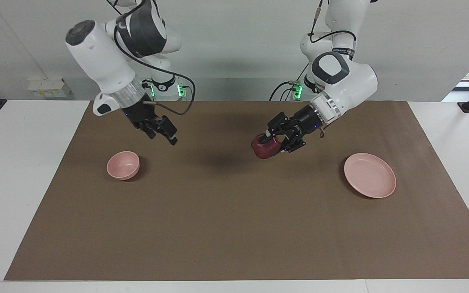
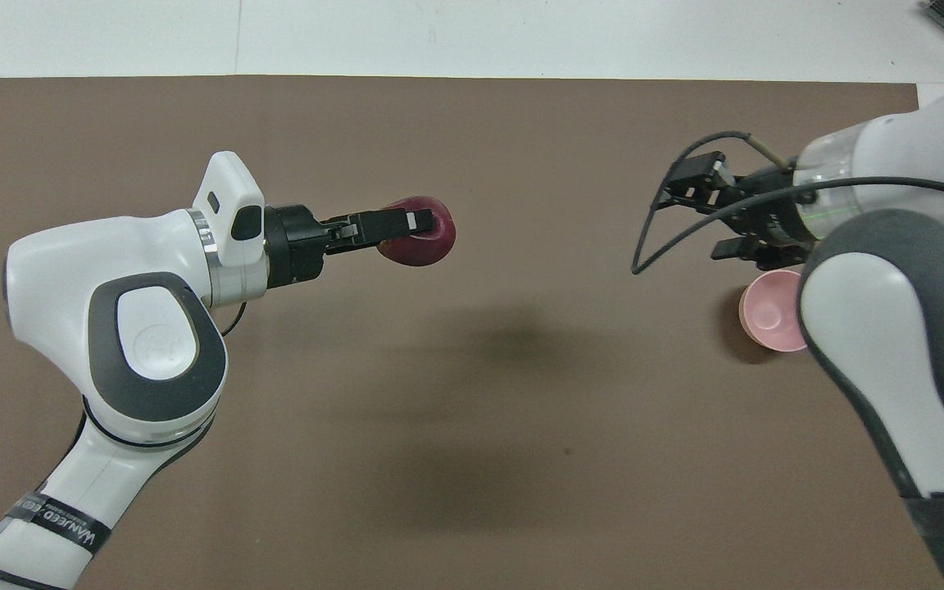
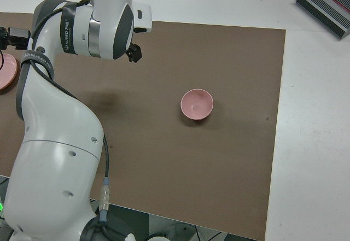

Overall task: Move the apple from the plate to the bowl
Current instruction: 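Close the right gripper on the apple held by the left gripper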

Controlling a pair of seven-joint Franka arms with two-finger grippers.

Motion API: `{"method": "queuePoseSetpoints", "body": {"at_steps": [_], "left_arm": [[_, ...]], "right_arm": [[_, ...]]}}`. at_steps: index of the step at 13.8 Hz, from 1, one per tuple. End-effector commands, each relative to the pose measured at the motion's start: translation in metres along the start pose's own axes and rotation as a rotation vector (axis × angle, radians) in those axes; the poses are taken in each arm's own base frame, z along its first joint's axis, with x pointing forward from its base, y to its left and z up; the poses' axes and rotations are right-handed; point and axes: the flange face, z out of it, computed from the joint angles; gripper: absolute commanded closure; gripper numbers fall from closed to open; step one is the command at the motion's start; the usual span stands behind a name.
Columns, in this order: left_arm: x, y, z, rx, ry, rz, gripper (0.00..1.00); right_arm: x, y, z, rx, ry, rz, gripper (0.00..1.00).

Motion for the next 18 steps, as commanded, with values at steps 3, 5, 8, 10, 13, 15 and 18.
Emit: {"method": "queuePoseSetpoints", "body": {"at_steps": [3, 5, 8, 10, 13, 15, 18], "left_arm": [[-0.008, 0.013, 0.006, 0.000, 0.018, 0.011, 1.00], [-0.012, 0.017, 0.011, 0.004, 0.016, 0.021, 1.00], [-0.020, 0.026, 0.024, 0.033, 0.037, 0.056, 1.00], [-0.018, 0.028, 0.024, 0.044, 0.042, 0.071, 1.00], [-0.020, 0.034, 0.028, 0.049, 0.032, 0.098, 1.00], [-0.016, 0.037, 0.030, 0.054, 0.031, 0.097, 1.00], [-0.023, 0.047, 0.040, 0.059, 0.007, 0.078, 1.00]], "right_arm": [[-0.012, -0.036, 0.048, 0.216, -0.263, 0.458, 0.00], [-0.016, -0.041, 0.059, 0.233, -0.363, 0.625, 0.00], [-0.028, -0.050, 0.082, 0.221, -0.484, 0.739, 0.00], [-0.036, -0.055, 0.092, 0.231, -0.557, 0.773, 0.00], [-0.043, -0.049, 0.097, 0.200, -0.585, 0.777, 0.00], [-0.047, -0.053, 0.098, 0.211, -0.585, 0.780, 0.00], [-0.057, -0.060, 0.105, 0.223, -0.590, 0.785, 0.00]]}}
